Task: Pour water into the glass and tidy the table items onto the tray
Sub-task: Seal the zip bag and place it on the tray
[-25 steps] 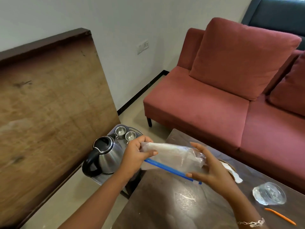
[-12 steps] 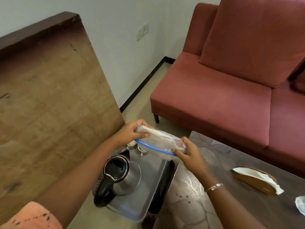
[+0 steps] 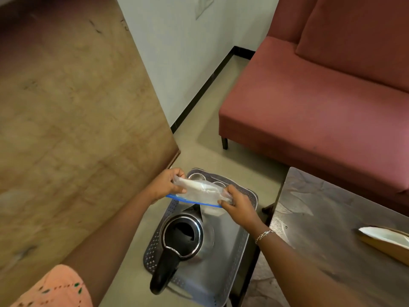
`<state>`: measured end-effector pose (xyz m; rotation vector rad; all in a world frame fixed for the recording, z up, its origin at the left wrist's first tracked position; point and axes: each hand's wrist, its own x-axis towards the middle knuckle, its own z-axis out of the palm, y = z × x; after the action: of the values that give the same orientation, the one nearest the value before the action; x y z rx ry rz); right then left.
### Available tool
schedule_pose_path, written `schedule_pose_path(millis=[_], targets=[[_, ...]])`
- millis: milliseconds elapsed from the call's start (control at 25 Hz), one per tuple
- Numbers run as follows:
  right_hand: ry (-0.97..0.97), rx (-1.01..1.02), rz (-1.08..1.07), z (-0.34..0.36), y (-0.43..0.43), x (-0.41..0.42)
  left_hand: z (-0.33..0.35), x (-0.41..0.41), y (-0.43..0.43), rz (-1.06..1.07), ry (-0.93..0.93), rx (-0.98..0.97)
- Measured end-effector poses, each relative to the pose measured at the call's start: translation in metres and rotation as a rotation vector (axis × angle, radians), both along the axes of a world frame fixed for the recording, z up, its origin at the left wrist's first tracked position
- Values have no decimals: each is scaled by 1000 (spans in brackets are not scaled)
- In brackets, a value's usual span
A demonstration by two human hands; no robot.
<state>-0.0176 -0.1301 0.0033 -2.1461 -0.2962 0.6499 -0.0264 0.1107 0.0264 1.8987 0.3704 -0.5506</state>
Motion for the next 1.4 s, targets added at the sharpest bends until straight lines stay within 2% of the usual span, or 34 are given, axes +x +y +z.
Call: schedule_pose_path(millis=[280, 440, 600, 680, 880, 960, 1080, 1120, 1200, 1320, 1400], targets=[[33, -117, 90, -30, 14, -2, -41, -11, 12, -16, 6, 75], [47, -157, 133, -44, 15, -8, -49, -13, 11, -119, 38, 126], [14, -192, 161, -53, 21, -12, -50, -13, 7, -198, 34, 293], [-8, -182, 176, -53, 22, -14, -51, -11, 8, -290, 33, 425], [90, -184, 280, -45, 19, -7, -37, 5, -5, -753, 90, 711], [171, -118, 283, -40, 19, -1, -33, 15, -11, -832, 170, 668], [374, 56, 187, -28, 21, 6, -28, 27, -14, -607, 423, 266], [415, 80, 170, -27, 21, 7, -29, 29, -16, -530, 483, 200], [456, 93, 153, -27, 23, 7, -35, 31, -22, -513, 521, 253], [494, 96, 112, -27, 27, 7, -41, 28, -29, -613, 405, 496], [485, 68, 117, -25, 28, 9, -44, 27, -29, -632, 366, 502]])
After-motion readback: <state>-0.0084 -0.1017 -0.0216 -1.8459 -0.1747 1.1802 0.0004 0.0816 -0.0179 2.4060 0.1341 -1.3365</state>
